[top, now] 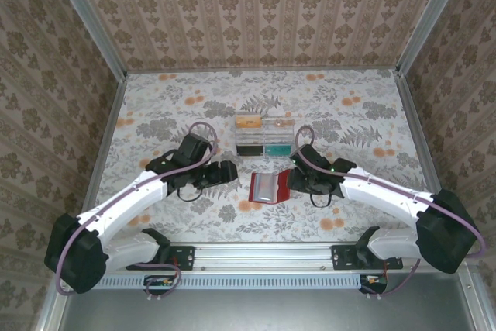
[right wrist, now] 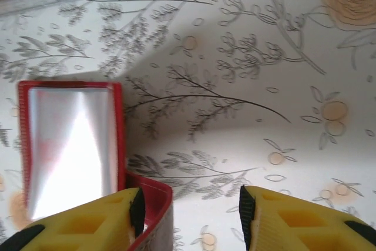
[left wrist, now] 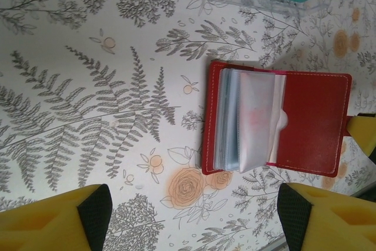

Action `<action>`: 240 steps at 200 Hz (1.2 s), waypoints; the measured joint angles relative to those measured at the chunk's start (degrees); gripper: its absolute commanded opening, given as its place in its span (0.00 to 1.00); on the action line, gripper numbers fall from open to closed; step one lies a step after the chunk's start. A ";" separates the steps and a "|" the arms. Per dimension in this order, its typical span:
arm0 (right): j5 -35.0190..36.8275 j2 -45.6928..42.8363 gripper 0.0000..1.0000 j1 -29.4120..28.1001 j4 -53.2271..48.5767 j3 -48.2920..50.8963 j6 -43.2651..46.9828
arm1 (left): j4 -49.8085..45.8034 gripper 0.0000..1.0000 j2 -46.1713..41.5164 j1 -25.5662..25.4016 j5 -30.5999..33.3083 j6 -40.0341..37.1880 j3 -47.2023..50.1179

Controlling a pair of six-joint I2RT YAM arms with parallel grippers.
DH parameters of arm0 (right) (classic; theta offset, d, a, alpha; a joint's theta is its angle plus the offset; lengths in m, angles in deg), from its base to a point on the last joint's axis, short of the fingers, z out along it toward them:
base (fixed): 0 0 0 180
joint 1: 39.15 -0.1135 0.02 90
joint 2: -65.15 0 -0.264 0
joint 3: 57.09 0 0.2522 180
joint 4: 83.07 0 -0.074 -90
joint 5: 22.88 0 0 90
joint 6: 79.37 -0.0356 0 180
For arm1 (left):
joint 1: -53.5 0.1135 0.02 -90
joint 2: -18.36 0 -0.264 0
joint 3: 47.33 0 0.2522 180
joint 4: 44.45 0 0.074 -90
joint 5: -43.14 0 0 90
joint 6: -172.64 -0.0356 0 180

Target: Take the credit cards out of the card holder

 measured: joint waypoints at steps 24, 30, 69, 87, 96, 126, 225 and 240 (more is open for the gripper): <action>-1.36 1.31 0.42 0.00 1.79 -0.68 -0.09 | 1.03 0.72 1.64 -1.46 -0.11 -0.11 -0.50; -1.53 1.57 0.36 0.00 2.14 -0.70 -0.17 | 1.38 0.70 2.16 -1.88 -0.20 -0.20 -0.63; -1.88 4.35 0.07 0.00 2.32 -0.87 0.17 | 4.90 0.54 6.01 -3.98 -2.16 -0.11 -0.72; -1.84 5.81 0.06 0.00 2.29 -0.96 0.76 | 7.08 0.49 8.44 -4.59 -3.56 0.28 -0.74; -1.84 6.21 0.06 0.00 2.27 -0.96 1.07 | 8.17 0.47 9.66 -4.90 -4.24 0.37 -0.81; -1.79 8.68 0.03 0.00 2.38 -1.22 1.86 | 11.19 0.46 13.22 -5.73 -5.77 0.81 -0.90; -1.90 12.76 0.02 0.00 4.55 -1.66 3.28 | 15.26 0.44 21.97 -7.41 -7.65 0.87 -2.78; -1.90 12.79 0.02 0.00 4.94 -1.66 3.30 | 15.47 0.44 23.06 -7.89 -7.91 0.87 -3.50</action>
